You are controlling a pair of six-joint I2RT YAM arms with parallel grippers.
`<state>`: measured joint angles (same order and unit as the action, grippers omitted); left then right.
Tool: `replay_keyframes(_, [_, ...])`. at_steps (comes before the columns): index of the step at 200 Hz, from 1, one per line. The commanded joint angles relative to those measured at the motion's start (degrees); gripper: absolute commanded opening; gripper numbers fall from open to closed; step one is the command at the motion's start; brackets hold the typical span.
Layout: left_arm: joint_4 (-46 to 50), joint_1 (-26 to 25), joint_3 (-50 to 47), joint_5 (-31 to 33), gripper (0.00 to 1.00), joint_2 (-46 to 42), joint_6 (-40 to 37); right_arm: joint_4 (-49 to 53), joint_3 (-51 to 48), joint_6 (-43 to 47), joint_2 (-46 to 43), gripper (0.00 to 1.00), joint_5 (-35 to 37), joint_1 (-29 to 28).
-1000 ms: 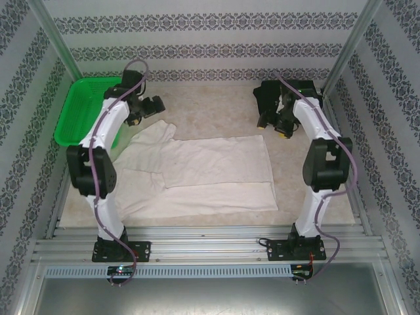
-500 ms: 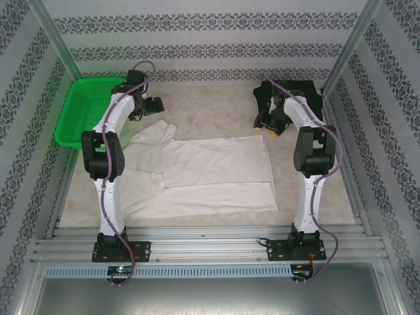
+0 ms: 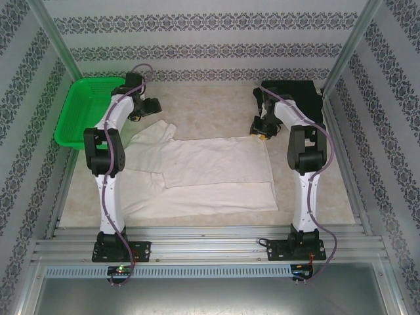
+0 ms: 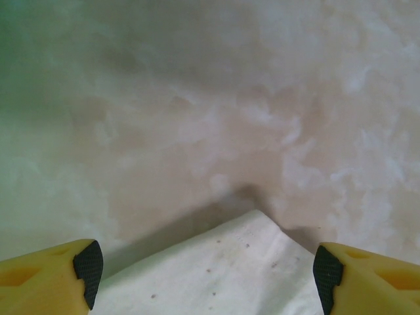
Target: Fold and stack the t-shirts
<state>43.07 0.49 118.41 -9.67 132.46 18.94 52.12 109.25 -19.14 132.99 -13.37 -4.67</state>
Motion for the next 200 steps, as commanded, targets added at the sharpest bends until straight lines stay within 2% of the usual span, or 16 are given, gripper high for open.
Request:
replay_keyframes(1, [-0.4, 0.3, 1.7, -2.1, 0.84, 2.2, -2.3, -0.3, -0.1, 0.1, 0.6, 0.31, 0.7, -0.2])
replay_keyframes(38, [0.4, -0.1, 4.4, -3.9, 0.78, 6.1, -2.3, -0.5, -0.8, -0.2, 0.2, 0.16, 0.9, -0.4])
replay_keyframes(74, [1.5, -0.7, 6.2, -2.7, 0.75, 8.5, -2.9, -1.0, -1.6, -0.5, -0.4, 0.14, 0.6, -0.8])
replay_keyframes(124, [2.9, -1.5, 9.5, -7.2, 0.70, 12.2, -3.6, -0.5, -1.5, -0.3, -0.5, 0.12, 0.4, -1.3])
replay_keyframes(146, [3.9, -1.6, 9.7, -8.9, 0.58, 12.7, -3.7, -0.2, -1.5, -0.3, -0.5, 0.11, 0.4, -1.3])
replay_keyframes(171, [6.7, -1.5, 9.9, -9.1, 0.53, 13.4, -5.0, -0.2, -1.7, -0.5, -0.8, 0.11, 0.3, -1.3])
replay_keyframes(200, [5.9, -1.2, 9.9, -11.4, 0.29, 12.9, -5.3, -0.2, -1.4, -0.6, -1.1, 0.10, 0.4, -1.3])
